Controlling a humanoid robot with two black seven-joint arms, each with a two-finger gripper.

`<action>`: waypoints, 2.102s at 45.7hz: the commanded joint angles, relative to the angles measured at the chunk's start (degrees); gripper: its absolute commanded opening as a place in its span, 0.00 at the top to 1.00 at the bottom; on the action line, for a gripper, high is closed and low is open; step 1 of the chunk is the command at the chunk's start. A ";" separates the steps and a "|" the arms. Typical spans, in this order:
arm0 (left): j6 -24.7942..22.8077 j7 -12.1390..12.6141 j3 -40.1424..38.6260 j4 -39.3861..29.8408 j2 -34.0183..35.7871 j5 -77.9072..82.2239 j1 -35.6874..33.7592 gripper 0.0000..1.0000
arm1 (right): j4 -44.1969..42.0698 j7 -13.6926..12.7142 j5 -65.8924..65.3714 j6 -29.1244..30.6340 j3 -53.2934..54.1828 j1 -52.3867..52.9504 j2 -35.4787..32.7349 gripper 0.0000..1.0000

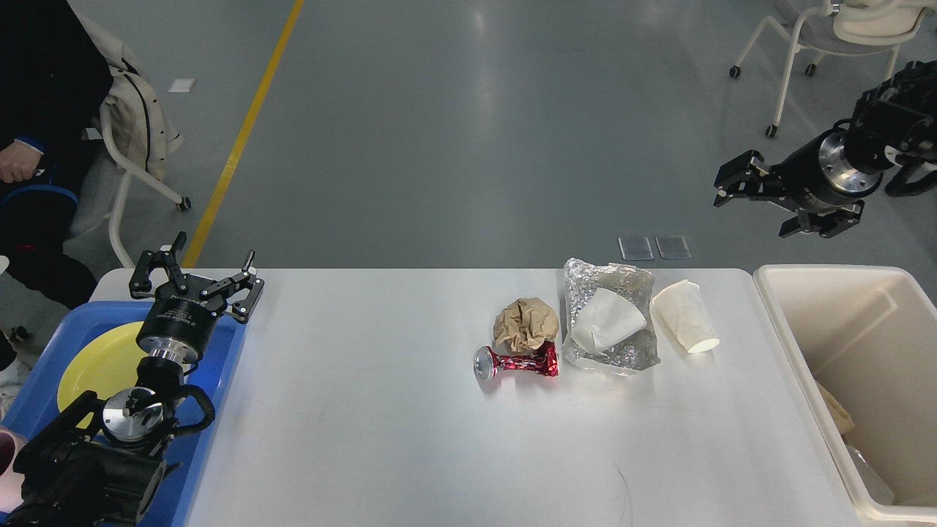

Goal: Tidy desktop
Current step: 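Move the right gripper back toward the foil wrapper, then grasp the foil wrapper with the right gripper and lift it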

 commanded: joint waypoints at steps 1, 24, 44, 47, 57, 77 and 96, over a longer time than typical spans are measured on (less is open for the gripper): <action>0.00 0.00 0.00 0.00 0.00 0.01 0.00 0.03 | 17.41 -0.01 -3.38 -0.63 0.09 9.23 0.79 0.00; 0.00 0.00 0.00 0.00 0.09 0.01 0.00 0.03 | 53.39 -2.03 -7.95 -13.01 0.79 29.73 6.94 0.00; 0.00 0.00 0.00 0.00 0.00 0.01 0.00 0.03 | 32.48 -1.77 -3.92 -28.75 0.79 3.64 6.41 0.00; 0.00 0.00 0.00 0.00 0.00 0.01 0.00 0.03 | 28.96 -1.77 0.12 -29.10 0.88 -0.49 6.94 0.00; 0.00 0.00 0.00 0.00 0.00 0.01 0.00 0.03 | 19.03 -1.77 7.52 -34.46 1.23 -12.36 9.40 0.00; 0.00 0.00 0.00 0.00 0.09 0.01 0.00 0.03 | 6.45 -1.77 21.49 -36.22 4.66 -25.38 14.76 0.02; 0.00 0.00 0.00 0.00 0.00 0.01 0.00 0.03 | 3.20 -1.86 23.34 -38.16 7.12 -30.13 15.29 0.66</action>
